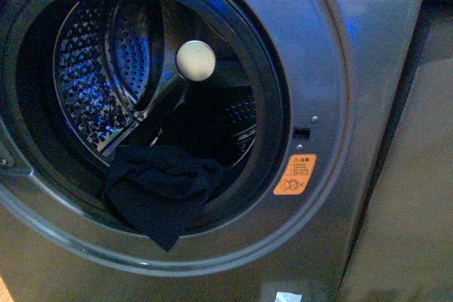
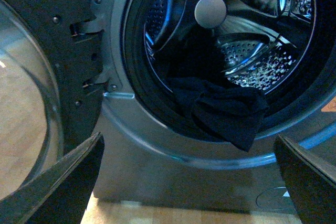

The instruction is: Collect clothes from washing machine

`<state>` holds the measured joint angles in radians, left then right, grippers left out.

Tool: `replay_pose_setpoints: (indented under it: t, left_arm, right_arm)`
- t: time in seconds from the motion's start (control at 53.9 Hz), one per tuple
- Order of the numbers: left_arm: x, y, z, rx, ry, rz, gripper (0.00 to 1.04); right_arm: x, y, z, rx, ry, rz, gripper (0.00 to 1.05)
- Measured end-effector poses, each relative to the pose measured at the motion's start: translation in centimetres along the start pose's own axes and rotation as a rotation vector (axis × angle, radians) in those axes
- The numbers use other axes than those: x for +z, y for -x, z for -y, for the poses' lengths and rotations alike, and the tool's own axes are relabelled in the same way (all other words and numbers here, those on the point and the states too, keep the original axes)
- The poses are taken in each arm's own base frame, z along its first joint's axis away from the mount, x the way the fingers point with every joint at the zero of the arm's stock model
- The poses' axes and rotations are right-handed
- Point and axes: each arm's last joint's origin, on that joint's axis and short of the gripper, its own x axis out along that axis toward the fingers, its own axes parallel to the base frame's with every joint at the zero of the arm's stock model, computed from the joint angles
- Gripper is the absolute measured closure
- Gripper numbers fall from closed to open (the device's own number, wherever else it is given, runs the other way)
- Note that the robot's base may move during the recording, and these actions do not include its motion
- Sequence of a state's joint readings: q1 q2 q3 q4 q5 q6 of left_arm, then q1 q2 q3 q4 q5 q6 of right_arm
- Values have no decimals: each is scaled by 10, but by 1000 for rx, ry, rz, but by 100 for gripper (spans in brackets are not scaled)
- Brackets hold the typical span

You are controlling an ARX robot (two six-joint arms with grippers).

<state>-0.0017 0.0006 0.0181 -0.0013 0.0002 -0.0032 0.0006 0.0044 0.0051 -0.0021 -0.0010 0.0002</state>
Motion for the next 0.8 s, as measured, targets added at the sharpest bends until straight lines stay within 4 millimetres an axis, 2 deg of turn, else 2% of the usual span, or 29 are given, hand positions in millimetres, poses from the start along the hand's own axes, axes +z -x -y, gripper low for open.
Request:
replay_pose_setpoints:
  t: [0.797]
  left_arm:
    - [0, 0, 0, 0, 0, 0, 7]
  right_arm:
    - [0, 0, 0, 0, 0, 0, 7]
